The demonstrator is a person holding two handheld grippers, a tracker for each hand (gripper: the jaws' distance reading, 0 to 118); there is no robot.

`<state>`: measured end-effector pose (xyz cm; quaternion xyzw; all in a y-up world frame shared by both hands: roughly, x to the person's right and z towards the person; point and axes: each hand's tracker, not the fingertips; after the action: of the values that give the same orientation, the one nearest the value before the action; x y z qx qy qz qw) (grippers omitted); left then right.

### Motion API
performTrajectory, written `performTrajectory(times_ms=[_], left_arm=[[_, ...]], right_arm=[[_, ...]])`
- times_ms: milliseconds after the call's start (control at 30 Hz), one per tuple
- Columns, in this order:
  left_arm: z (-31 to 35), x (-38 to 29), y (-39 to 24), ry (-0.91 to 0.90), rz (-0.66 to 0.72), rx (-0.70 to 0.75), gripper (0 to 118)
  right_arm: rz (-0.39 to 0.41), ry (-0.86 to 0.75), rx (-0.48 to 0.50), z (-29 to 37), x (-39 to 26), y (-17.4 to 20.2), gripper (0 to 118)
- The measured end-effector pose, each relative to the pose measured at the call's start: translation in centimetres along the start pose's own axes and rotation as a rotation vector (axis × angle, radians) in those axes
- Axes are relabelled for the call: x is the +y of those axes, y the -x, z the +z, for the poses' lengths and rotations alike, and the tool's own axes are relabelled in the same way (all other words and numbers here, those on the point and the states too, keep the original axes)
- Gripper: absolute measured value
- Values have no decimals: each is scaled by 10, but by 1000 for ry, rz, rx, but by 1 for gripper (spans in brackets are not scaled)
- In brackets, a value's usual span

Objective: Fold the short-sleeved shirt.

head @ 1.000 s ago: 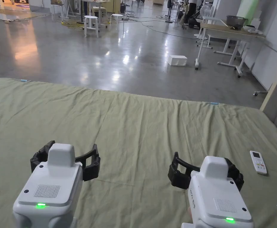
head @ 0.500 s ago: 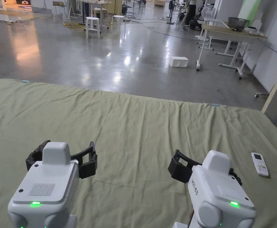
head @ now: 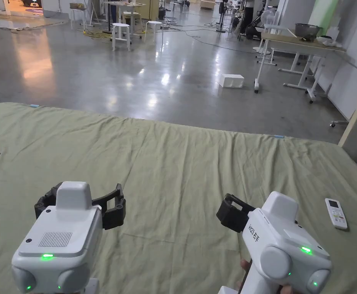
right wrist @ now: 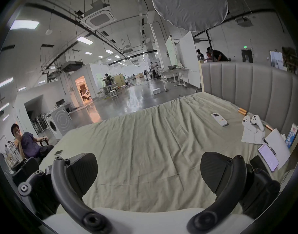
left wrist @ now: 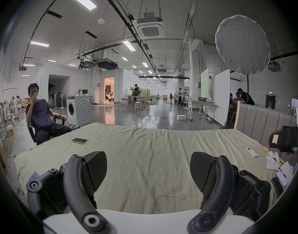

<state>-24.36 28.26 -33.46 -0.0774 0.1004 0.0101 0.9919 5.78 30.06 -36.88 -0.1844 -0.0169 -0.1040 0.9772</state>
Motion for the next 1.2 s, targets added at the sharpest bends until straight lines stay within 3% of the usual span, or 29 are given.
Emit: performTrajectory(times_ms=[167, 433, 1200], left_arm=[[-2, 0, -3, 10, -11, -12, 101], [-2, 1, -7, 19, -12, -36, 101], [-1, -3, -11, 37, -46, -72, 101]], right_arm=[[5, 24, 5, -2, -3, -3, 118], [81, 21, -11, -5, -8, 0, 118], [102, 58, -27, -13, -13, 2, 118]])
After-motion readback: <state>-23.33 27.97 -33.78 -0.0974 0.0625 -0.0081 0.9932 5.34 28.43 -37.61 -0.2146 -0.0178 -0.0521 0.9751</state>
